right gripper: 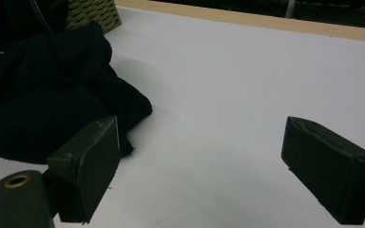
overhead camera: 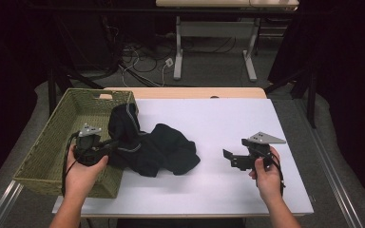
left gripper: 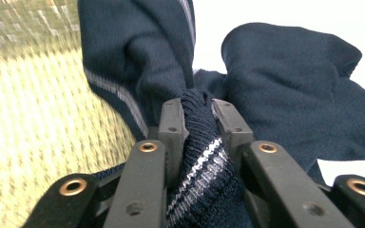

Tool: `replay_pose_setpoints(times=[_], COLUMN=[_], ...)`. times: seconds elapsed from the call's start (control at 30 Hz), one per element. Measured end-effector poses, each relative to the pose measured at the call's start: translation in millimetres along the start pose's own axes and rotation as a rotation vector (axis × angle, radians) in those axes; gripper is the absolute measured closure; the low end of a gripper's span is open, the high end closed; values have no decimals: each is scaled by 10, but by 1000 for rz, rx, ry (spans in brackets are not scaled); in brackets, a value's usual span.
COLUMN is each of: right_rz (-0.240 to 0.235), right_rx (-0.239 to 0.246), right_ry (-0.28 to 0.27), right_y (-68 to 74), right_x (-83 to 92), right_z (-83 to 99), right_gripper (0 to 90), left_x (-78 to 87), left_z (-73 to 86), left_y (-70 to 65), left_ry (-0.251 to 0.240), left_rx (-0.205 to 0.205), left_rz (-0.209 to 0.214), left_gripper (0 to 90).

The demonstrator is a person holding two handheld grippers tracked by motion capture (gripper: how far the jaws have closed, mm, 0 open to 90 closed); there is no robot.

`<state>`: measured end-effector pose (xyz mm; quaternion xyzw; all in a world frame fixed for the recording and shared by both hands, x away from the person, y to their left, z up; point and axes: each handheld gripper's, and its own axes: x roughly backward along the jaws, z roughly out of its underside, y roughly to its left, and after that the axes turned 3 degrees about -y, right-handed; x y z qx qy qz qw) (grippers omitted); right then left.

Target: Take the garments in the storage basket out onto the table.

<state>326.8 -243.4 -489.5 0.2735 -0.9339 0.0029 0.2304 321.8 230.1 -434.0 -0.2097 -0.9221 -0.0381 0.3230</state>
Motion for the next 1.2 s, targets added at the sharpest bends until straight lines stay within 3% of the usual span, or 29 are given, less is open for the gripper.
replay_pose_setpoints(times=[0.13,0.3,0.4,0.57,0.67,0.77,0.87,0.97,1.03,1.13,1.17,1.2], right_rz=[2,3,0,3,8,9,10,14,15,19,15,17], right_rx=[3,3,-5,-8,-9,-10,-11,-6,-9,-5,-7,-6], right_ry=[-1,0,2,-3,-7,-7,-6,-9,-5,2,0,-2], right_y=[2,1,-3,-9,-10,-18,-20,-19,-16,-8,-3,1], right_x=[3,3,12,32,44,61,72,72,73,88,91,97], right_z=[-1,0,0,3,5,7,12,18,24,25,23,19], right_gripper=[123,123,123,123,123,123,123,123,123,123,123,123], left_x=[16,-121,-247,-589,-782,-974,-1143,-1139,-1054,-858,-802,-748], left_z=[-158,-372,-450,-370,-219,-42,131,190,186,165,146,125], left_y=[-143,-493,-740,-1167,-1321,-1315,-1243,-1177,-1193,-1242,-1242,-1232], left_ry=[-87,-156,-167,-154,-146,-115,-92,-103,-112,-156,-154,-144], left_rx=[-13,-77,-115,-185,-167,-140,-58,-11,-40,-99,-118,-98], left_rz=[34,145,210,333,400,454,484,516,513,496,502,520], left_gripper=[778,782,782,783,782,781,764,706,622,424,425,425])
